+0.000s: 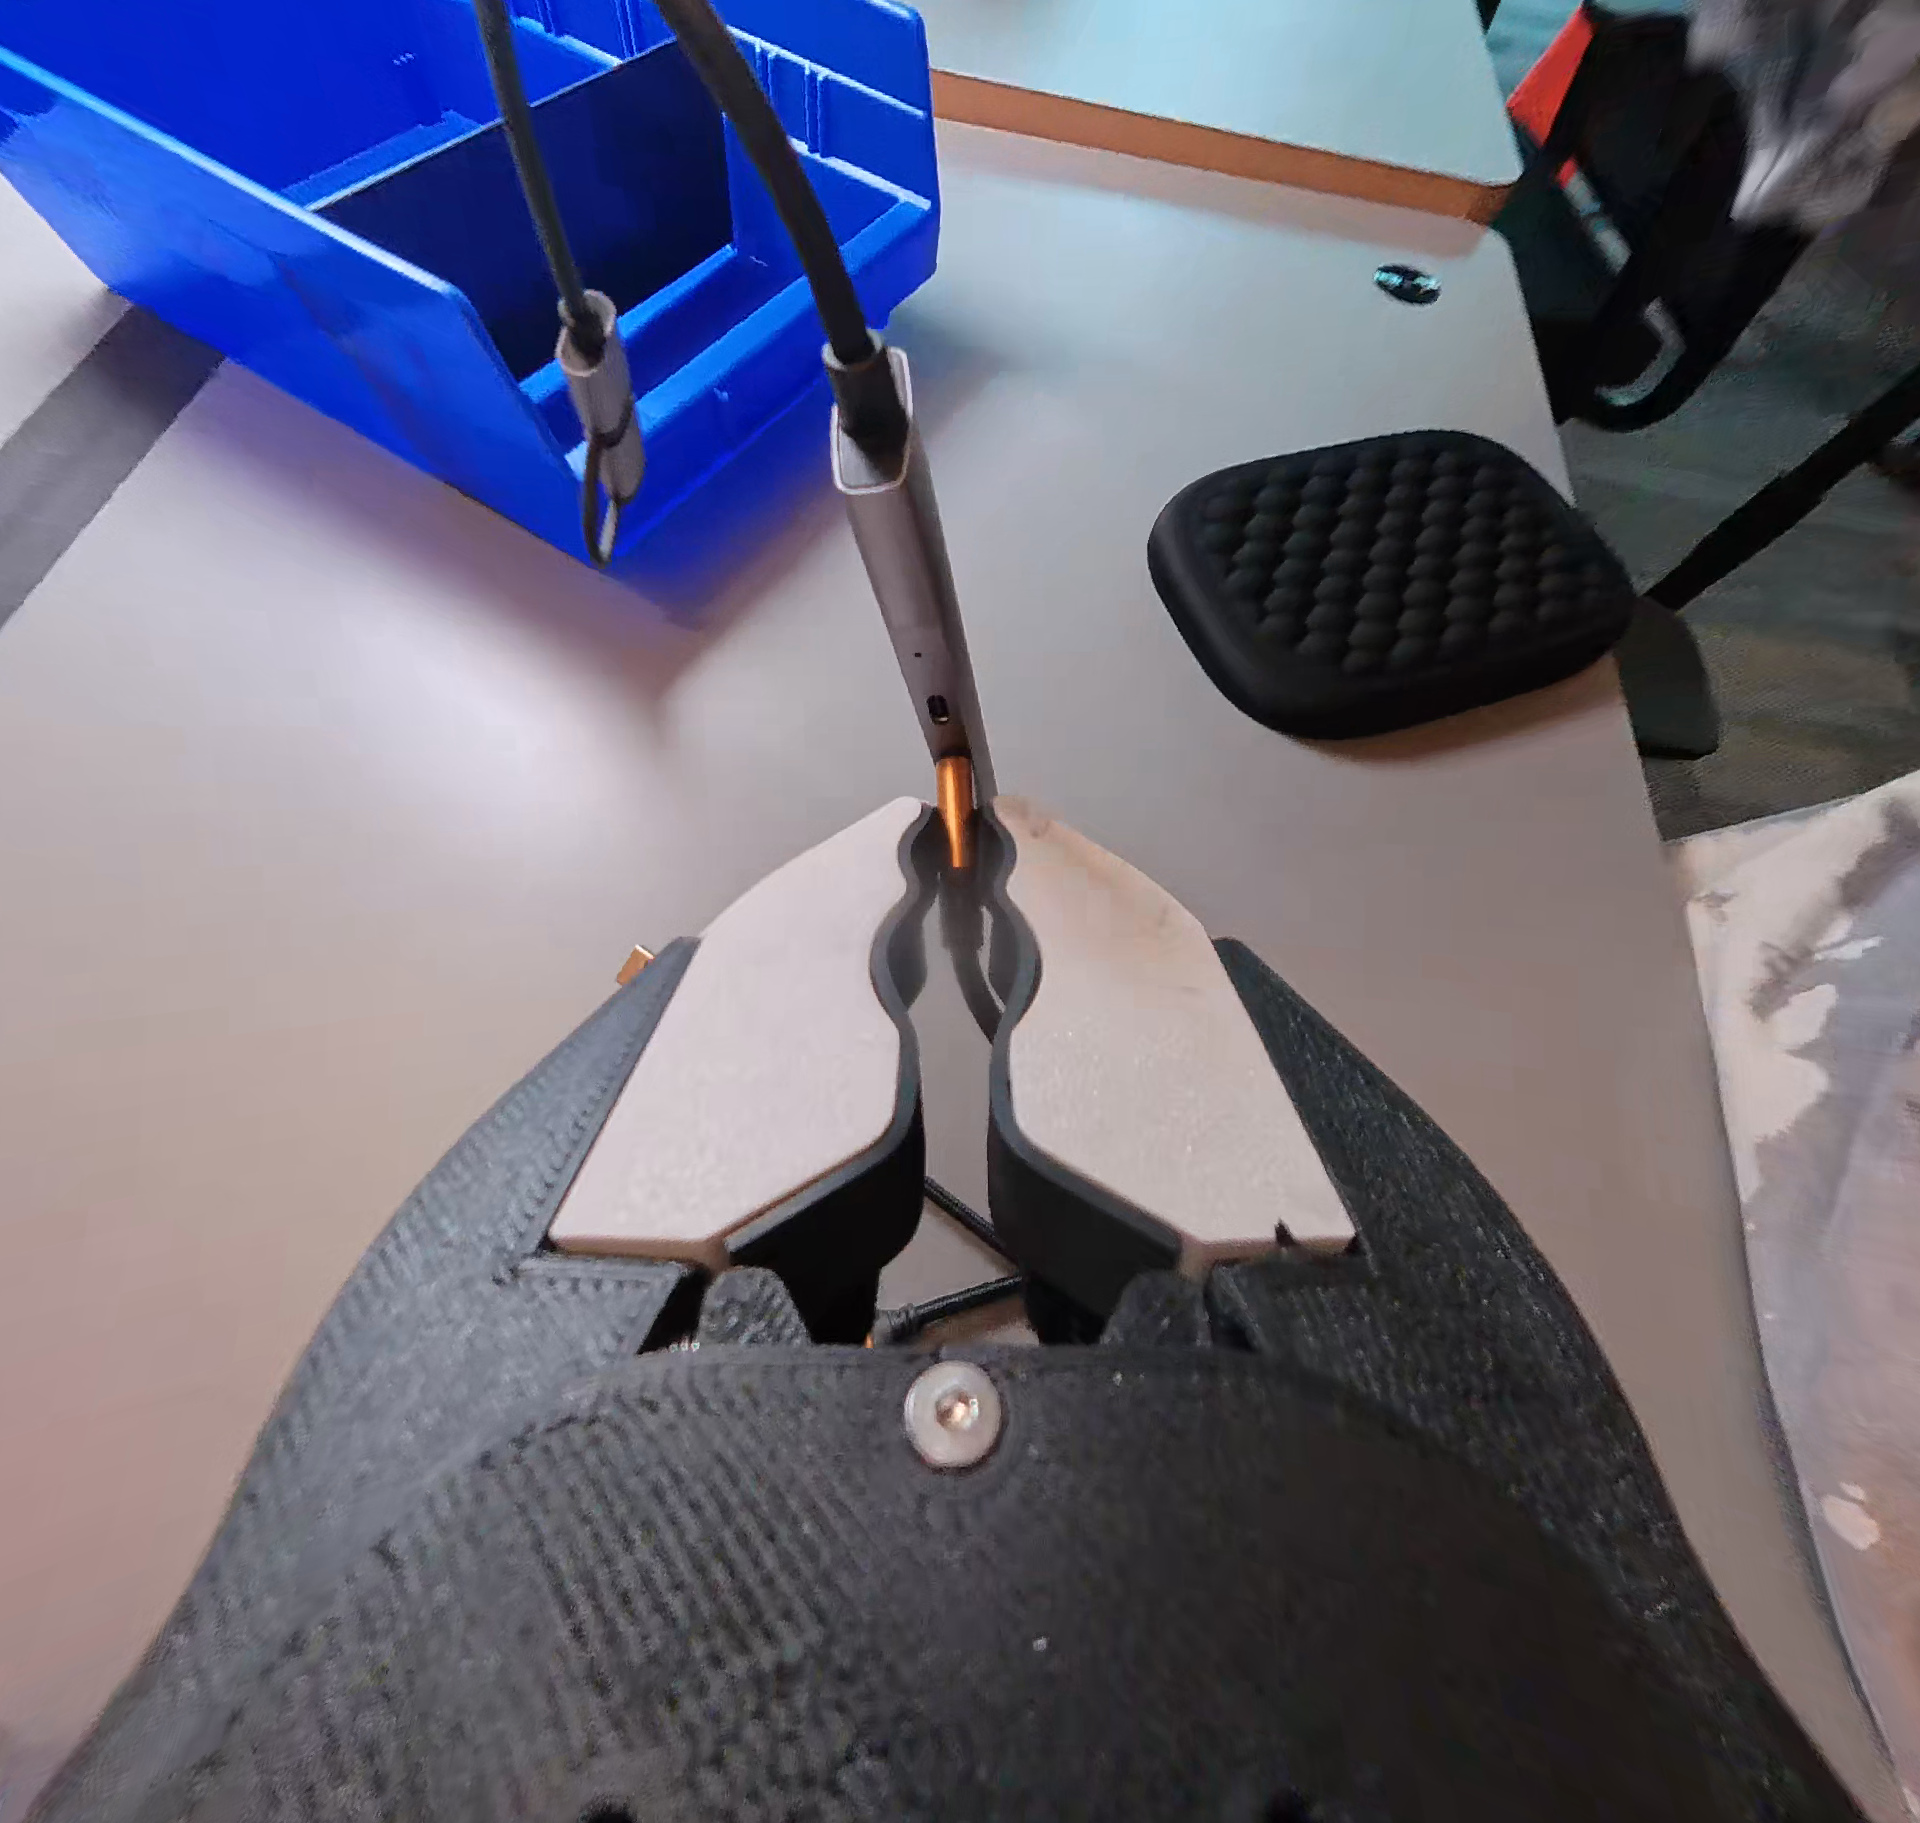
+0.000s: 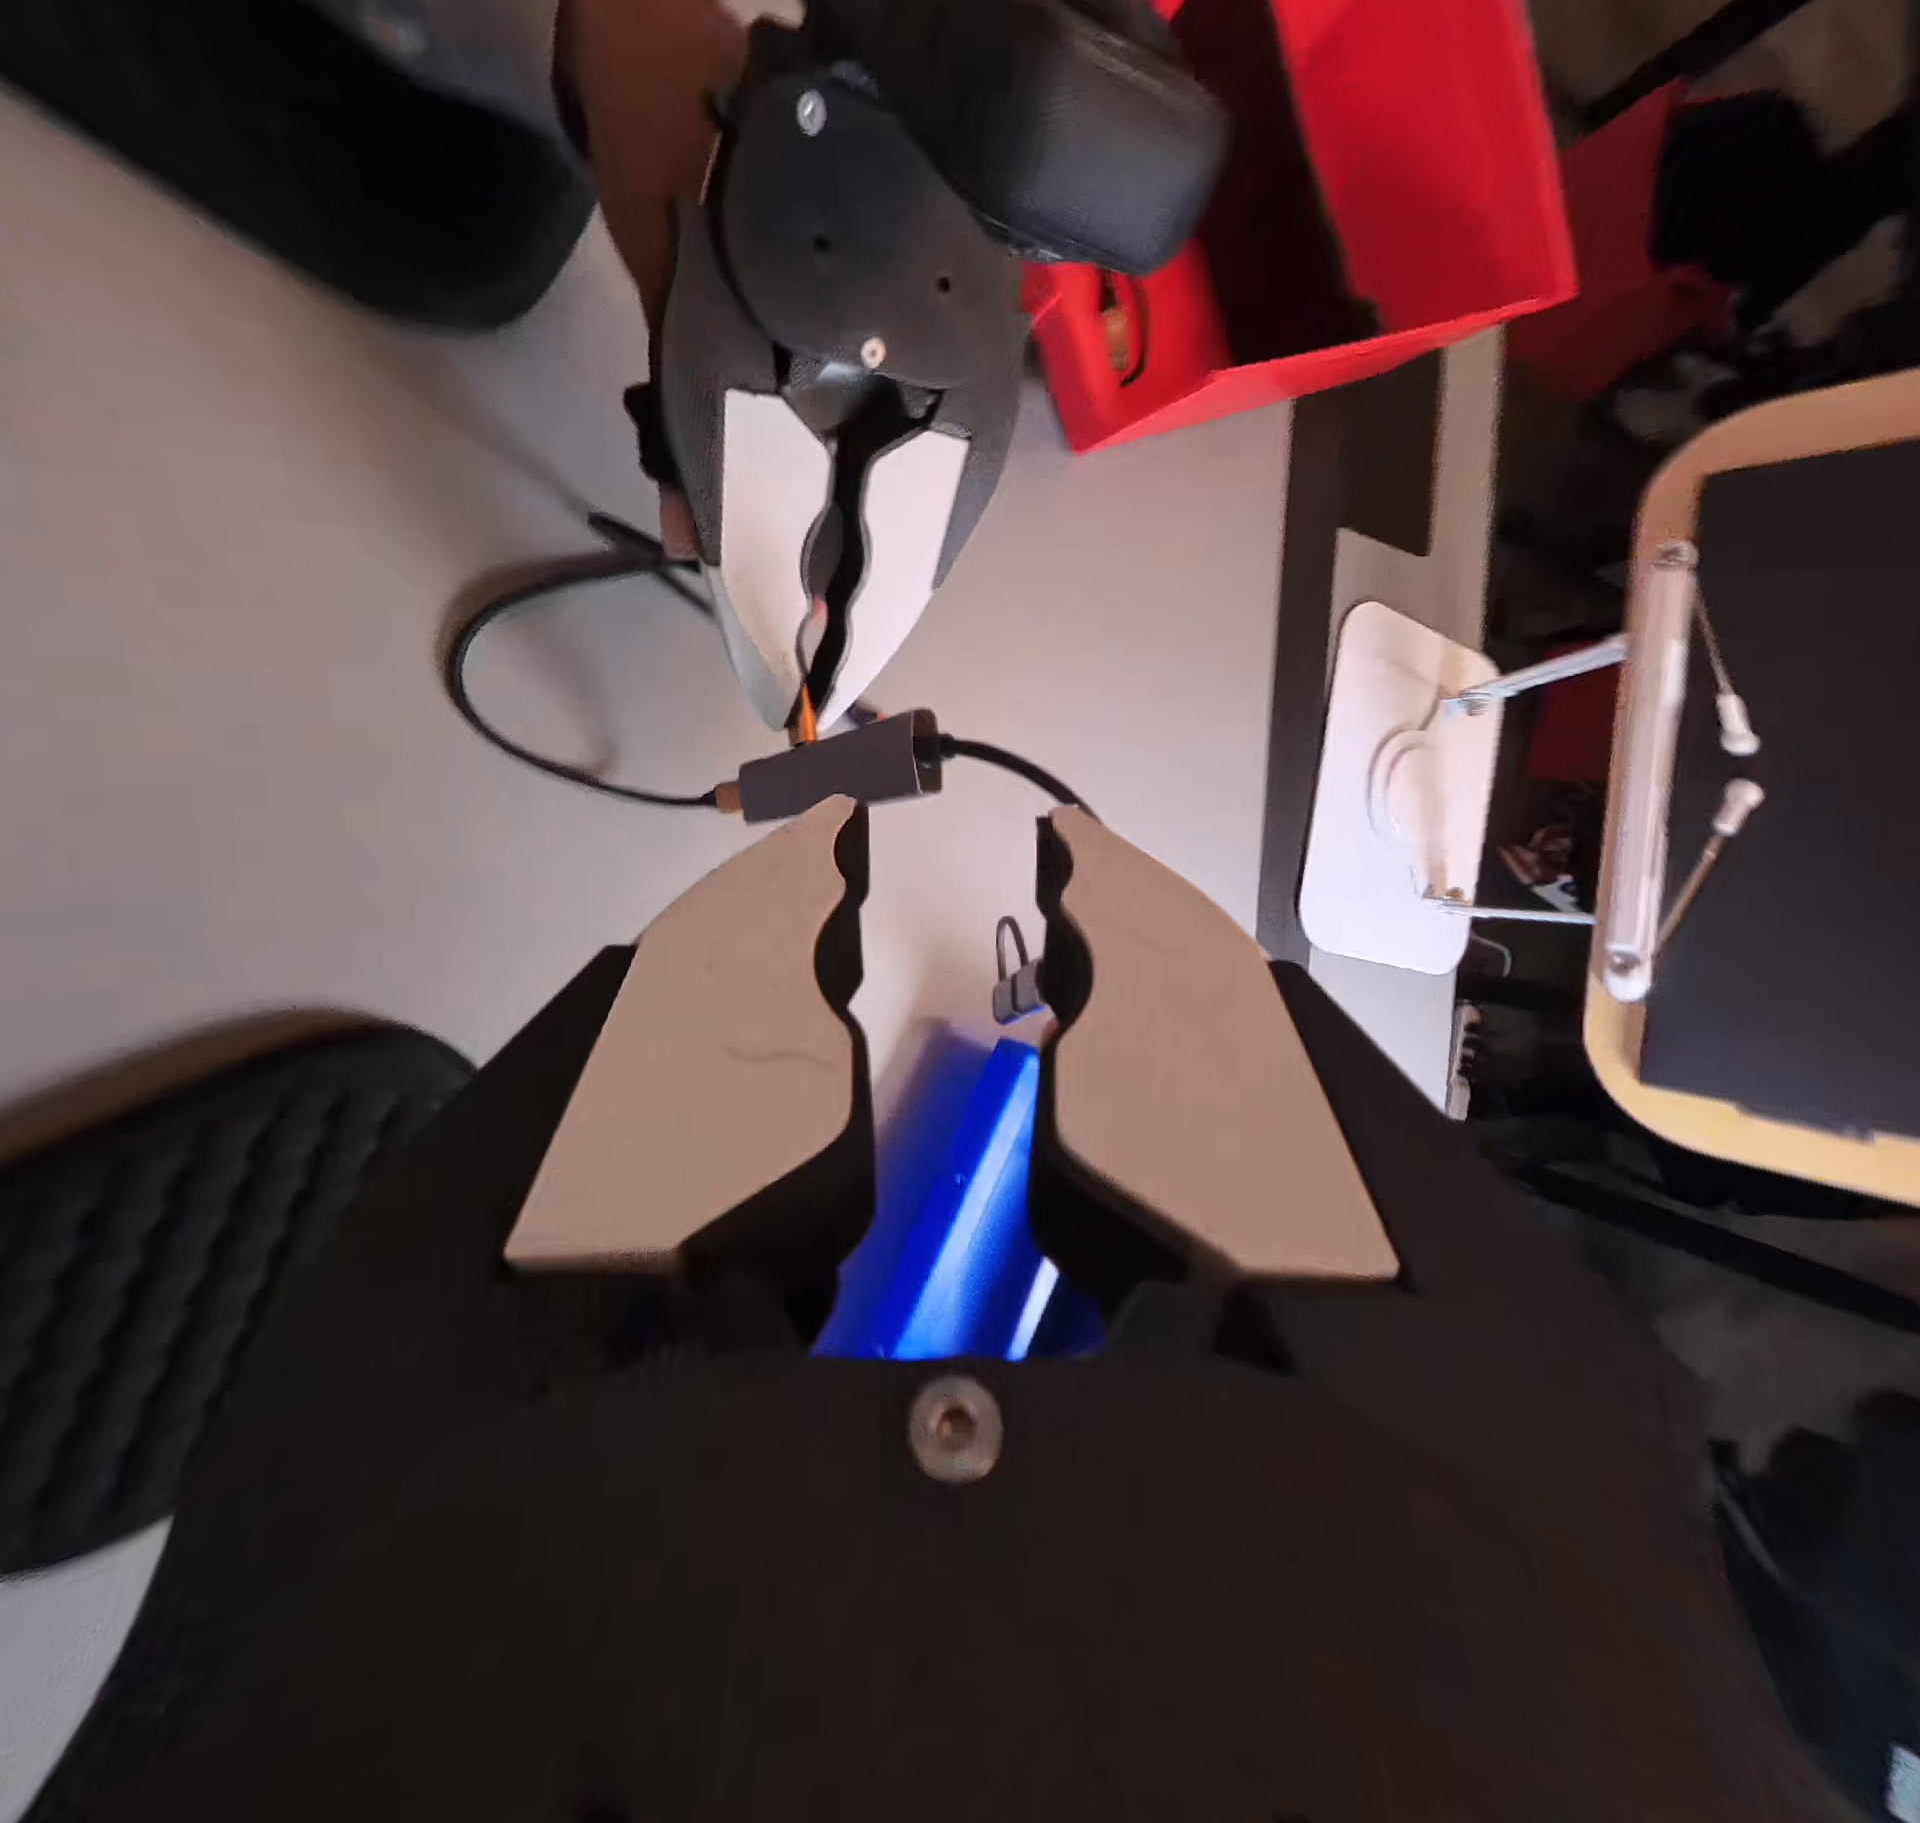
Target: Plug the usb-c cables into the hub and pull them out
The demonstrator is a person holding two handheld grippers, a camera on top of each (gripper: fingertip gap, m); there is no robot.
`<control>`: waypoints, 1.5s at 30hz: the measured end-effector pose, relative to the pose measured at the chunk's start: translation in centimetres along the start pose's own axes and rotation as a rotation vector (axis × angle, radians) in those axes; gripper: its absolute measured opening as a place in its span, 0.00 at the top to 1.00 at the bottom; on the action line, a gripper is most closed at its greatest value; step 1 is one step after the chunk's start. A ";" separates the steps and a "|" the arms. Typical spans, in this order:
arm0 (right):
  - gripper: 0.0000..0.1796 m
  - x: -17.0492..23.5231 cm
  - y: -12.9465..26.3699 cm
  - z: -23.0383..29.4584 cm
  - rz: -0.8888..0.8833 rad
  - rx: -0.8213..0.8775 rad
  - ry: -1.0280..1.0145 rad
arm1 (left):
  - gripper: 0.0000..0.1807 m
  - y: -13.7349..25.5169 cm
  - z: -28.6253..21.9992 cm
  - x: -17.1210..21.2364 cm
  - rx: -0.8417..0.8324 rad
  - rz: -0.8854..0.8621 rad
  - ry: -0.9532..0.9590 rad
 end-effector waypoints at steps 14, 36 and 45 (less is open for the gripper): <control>0.83 2.4 -4.4 1.6 0.305 -0.188 0.052 | 0.96 -0.3 -0.5 -0.3 -0.192 0.091 -0.207; 0.96 3.1 0.5 0.3 0.484 -0.229 0.029 | 0.78 3.2 1.2 -4.2 -0.221 -0.179 -0.117; 0.96 3.2 12.2 -6.8 0.669 -0.020 -0.116 | 0.80 12.0 2.2 -9.4 -0.339 -0.471 -0.060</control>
Point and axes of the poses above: each gripper's, where its closed fingertips meet, y back along the fingers, x out of its underside, z = x × y across the jaws, the point moved 1 cm from there along y, back along the fingers, and after that the axes turned 6 degrees about -z, right-handed, at the moved point
